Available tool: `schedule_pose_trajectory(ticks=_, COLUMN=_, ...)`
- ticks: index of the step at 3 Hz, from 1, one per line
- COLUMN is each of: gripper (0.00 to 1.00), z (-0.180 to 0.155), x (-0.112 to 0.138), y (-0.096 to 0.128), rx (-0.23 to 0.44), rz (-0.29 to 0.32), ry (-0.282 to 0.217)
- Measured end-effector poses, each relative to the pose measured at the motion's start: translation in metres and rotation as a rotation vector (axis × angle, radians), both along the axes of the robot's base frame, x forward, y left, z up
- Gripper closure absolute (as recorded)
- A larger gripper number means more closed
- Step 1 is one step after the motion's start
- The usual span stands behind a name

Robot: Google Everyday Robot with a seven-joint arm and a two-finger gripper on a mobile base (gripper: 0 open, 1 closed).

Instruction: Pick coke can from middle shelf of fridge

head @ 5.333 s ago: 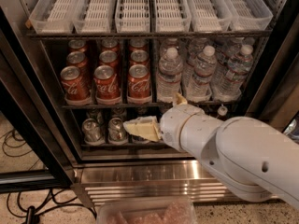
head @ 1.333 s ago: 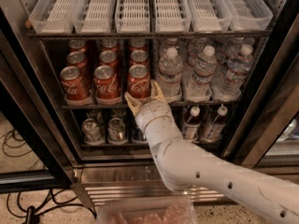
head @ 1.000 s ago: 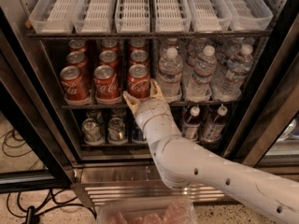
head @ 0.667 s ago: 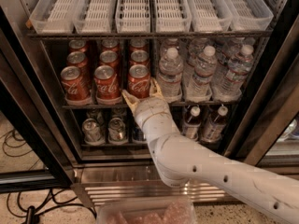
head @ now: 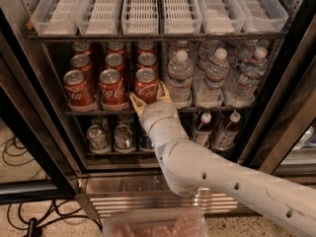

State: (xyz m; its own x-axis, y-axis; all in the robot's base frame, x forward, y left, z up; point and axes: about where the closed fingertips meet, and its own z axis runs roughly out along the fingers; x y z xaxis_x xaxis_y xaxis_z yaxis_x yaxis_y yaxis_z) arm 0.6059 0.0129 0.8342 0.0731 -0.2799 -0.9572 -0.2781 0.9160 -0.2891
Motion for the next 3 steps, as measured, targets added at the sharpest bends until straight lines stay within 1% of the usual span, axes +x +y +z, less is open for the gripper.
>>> schedule_pose_trajectory(ticks=2, gripper=0.4, z=0.0066, x=0.0035, y=0.0075, rx=0.022, rz=0.021, ry=0.003)
schedule_pose_trajectory(ticks=3, gripper=0.59, z=0.0074, x=0.0045, y=0.0113, rx=0.05, rz=0.043, ry=0.023)
